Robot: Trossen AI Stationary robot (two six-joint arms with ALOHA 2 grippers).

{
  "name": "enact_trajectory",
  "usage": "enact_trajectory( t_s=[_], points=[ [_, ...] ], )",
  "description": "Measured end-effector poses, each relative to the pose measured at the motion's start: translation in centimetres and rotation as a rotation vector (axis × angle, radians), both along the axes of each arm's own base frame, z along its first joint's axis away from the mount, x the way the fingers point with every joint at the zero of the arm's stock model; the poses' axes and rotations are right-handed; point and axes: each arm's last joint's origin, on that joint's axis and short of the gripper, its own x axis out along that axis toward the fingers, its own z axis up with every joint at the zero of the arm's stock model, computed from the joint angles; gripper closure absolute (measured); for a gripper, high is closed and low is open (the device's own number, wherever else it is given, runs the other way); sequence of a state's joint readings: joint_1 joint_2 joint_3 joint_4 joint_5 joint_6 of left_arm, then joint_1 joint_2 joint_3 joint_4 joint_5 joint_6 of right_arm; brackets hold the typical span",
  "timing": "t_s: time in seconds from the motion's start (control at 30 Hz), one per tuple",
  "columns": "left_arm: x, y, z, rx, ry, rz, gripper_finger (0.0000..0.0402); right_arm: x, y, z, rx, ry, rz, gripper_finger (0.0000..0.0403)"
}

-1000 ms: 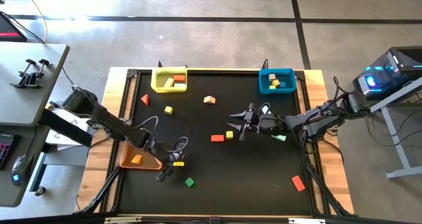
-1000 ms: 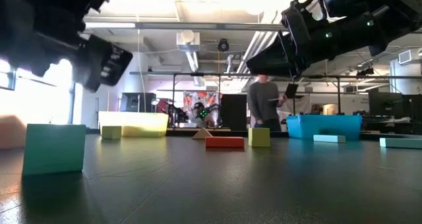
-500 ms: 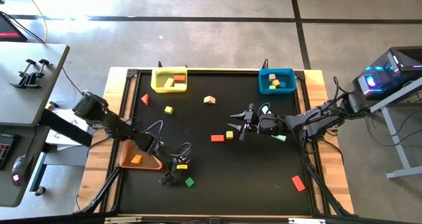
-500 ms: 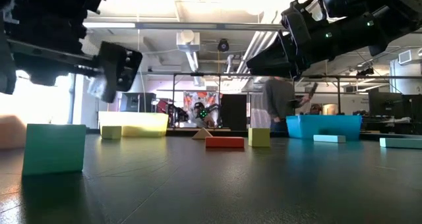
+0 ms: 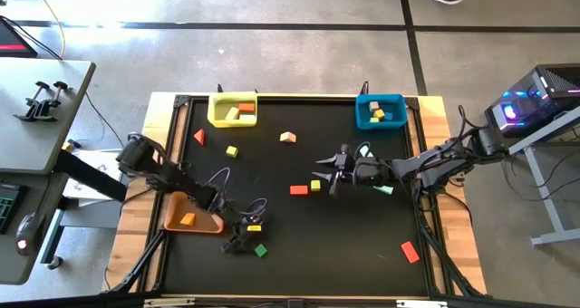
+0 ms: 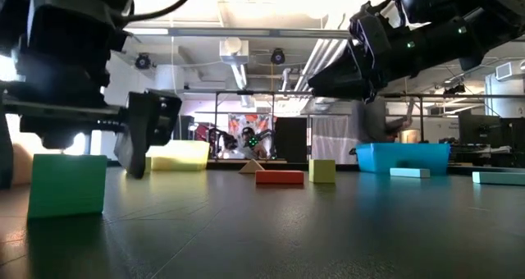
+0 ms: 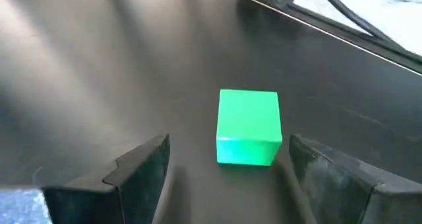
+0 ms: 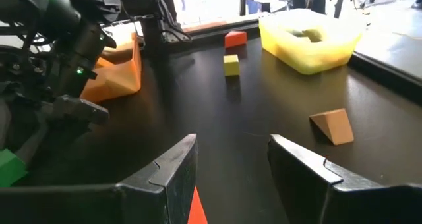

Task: Sort blocks by size
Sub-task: Put the green wooden block into the blue bin

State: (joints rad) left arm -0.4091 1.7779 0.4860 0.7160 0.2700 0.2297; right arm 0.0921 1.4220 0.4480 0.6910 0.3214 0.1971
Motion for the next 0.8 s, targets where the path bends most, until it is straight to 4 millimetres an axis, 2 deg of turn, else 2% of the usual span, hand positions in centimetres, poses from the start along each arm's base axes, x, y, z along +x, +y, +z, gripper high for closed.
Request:
enact_trajectory(
  t_s=[0.17, 0.43, 0.8],
  points=[
    [0.0, 0.2, -0.2, -0.022, -0.036, -0.035, 0.0108, -0.1, 0.0, -0.2, 0.035, 0.013, -0.011, 0.0222],
    [0.0, 0.2, -0.6, -0.002, -0.041, -0.05, 0.0148, -0.1, 0.0, -0.2, 0.046, 0.014, -0.014, 0.0222],
    [-0.1, -0.5, -1.1, -0.04, -0.077, -0.133, 0.0162, -0.1, 0.4, -0.2, 0.131, -0.006, -0.024, 0.0222]
  ],
)
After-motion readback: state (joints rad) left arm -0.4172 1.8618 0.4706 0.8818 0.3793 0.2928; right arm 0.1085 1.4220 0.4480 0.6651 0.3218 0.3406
